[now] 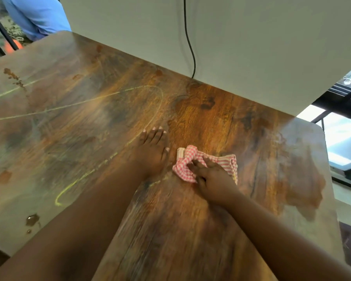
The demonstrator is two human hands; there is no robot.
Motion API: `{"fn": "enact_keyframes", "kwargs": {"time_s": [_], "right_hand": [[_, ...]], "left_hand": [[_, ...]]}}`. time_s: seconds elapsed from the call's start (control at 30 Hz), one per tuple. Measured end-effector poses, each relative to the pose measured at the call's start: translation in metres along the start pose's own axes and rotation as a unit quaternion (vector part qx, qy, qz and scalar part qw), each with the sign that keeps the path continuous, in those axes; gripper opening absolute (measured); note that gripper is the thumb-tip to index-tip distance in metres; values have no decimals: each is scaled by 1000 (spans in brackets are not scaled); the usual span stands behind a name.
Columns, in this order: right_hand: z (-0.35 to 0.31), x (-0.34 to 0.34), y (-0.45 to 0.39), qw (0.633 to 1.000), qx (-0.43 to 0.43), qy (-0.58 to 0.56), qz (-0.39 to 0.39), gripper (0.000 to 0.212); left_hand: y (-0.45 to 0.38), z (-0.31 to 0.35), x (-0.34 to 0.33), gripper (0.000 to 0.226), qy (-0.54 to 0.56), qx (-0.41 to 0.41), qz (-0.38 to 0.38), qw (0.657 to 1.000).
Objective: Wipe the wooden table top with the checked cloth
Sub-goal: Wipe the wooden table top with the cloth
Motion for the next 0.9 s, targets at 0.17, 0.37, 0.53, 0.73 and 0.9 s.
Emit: {"fn": "enact_keyframes", "kwargs": {"time_s": [0.17,0.37,0.53,0.73,0.9], "right_hand": [[-29,-14,-30,1000,-19,23,0,50],[-81,-32,-12,996,83,12,-26,50],[-61,-30,47,993,116,-5,-37,49],[-28,-16,17,999,30,24,-23,51],[-89,-37,-12,997,63,30,-24,51]], "left_hand": [[7,-11,10,57,105,21,31,994],[7,-33,13,50,141,29,-34,989],[8,-28,5,60,8,31,-106,994],[20,-21,1,61,-19,63,-155,986],[15,-24,10,56,-27,40,-181,982]]}}
Point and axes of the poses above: each hand's wrist, its own y-axis away from the middle knuckle, its own x-axis out of the back of the hand, z = x × y, the point moved 9 cm from there along -y, towards the middle knuckle, and after that the axes turned 1 degree about -x, right-handed, at the moved point
